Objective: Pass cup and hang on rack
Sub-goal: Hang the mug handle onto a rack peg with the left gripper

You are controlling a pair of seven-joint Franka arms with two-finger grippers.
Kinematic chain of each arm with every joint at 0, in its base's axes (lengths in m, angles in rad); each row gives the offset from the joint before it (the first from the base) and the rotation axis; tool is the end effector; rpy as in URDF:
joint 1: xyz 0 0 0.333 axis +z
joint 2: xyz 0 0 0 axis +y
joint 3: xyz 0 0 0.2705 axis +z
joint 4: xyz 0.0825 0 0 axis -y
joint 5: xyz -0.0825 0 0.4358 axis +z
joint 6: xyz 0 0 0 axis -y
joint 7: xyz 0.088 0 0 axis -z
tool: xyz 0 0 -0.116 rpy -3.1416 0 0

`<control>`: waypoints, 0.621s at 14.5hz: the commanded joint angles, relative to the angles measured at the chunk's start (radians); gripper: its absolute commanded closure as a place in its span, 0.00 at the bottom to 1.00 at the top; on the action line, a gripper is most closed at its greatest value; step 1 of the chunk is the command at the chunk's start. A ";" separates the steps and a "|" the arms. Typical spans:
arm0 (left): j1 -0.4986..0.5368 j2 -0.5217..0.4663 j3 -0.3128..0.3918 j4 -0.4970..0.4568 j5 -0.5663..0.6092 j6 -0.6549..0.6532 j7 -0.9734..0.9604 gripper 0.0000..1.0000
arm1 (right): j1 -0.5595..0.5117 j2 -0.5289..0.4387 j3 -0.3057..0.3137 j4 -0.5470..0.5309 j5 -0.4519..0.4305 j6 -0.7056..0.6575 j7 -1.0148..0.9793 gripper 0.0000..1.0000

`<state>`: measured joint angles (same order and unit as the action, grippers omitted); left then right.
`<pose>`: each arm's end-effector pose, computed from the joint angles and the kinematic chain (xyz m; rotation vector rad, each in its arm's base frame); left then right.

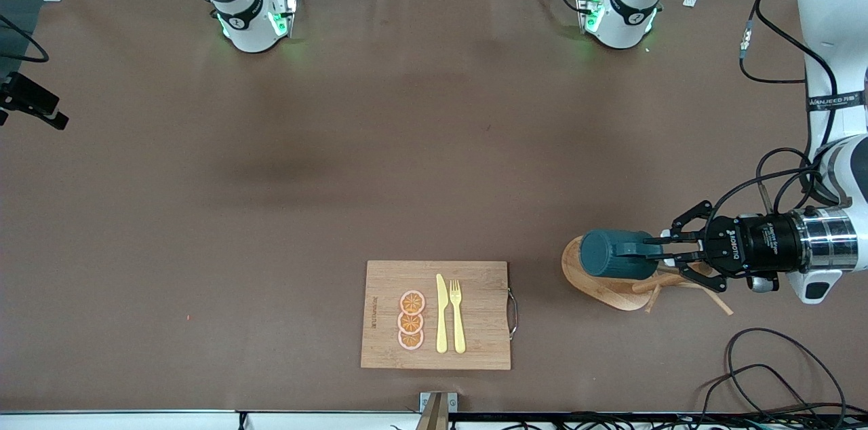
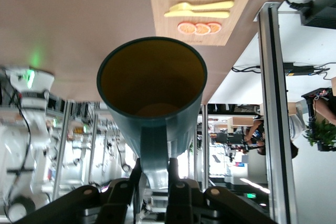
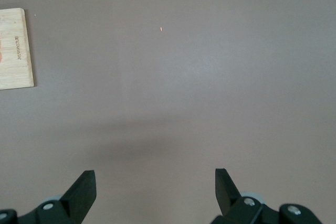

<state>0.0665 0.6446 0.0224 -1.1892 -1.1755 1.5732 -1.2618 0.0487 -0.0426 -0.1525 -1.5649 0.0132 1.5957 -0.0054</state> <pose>0.7508 -0.0446 0.3987 1.5278 1.4585 -0.9939 0.5954 -0.0622 0.6008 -3.1200 0.1535 -0.1154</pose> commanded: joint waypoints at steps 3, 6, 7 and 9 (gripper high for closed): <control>0.001 0.009 0.004 0.008 0.089 -0.013 0.134 0.99 | 0.008 -0.002 -0.002 0.003 -0.013 -0.008 -0.002 0.00; 0.001 0.012 0.007 0.008 0.114 -0.013 0.186 0.99 | 0.008 -0.003 -0.002 0.003 -0.015 -0.008 -0.002 0.00; 0.003 0.012 0.007 0.008 0.137 -0.013 0.211 0.99 | 0.008 -0.002 -0.002 0.003 -0.015 -0.008 -0.002 0.00; 0.003 0.020 0.005 0.007 0.177 -0.013 0.263 0.99 | 0.008 -0.002 -0.002 0.003 -0.015 -0.008 -0.002 0.00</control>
<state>0.0665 0.6599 0.0251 -1.1895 -1.0331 1.5732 -1.0464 0.0488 -0.0426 -0.1525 -1.5649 0.0132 1.5956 -0.0054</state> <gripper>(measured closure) 0.793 0.000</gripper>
